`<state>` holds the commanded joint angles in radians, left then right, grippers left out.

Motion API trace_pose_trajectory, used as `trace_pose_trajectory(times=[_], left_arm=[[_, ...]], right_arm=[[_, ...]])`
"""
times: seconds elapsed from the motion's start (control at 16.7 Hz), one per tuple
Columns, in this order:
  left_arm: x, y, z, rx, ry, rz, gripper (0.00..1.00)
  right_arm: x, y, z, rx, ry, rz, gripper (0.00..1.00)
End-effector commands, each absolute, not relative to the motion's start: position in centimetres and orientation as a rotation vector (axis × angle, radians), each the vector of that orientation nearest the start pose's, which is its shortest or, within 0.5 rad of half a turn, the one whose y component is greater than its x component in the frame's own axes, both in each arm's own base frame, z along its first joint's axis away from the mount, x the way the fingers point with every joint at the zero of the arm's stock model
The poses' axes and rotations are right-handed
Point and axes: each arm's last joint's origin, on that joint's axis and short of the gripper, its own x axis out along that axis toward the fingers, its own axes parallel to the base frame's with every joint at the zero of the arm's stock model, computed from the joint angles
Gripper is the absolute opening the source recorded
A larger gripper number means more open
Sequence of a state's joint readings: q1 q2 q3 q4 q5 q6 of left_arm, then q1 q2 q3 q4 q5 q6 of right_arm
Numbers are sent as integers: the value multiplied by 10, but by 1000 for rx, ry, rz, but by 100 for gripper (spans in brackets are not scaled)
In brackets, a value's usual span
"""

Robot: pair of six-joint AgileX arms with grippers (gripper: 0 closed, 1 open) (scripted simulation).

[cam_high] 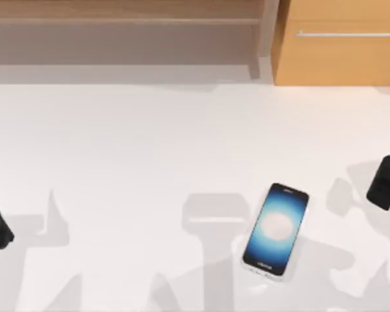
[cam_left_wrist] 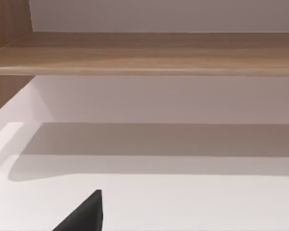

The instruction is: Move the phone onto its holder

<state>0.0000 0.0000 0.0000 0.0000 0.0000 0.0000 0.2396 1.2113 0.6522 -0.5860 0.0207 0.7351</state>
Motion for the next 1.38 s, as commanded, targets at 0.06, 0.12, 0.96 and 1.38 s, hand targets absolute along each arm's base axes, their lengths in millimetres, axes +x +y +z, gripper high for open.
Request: trace_pose_trajectory(times=[0.06, 0.12, 0.96, 1.38], left_arm=[[106, -1, 160, 0, 0, 0, 100], [106, -1, 160, 0, 0, 0, 100], [106, -1, 160, 0, 0, 0, 100], [106, -1, 160, 0, 0, 0, 100]], right_arm=[[218, 59, 177, 507, 1204, -256, 100], [229, 69, 176, 509, 1259, -283, 100], [292, 208, 167, 340, 1554, -358, 100], [292, 217, 173, 331, 1545, -330, 100]])
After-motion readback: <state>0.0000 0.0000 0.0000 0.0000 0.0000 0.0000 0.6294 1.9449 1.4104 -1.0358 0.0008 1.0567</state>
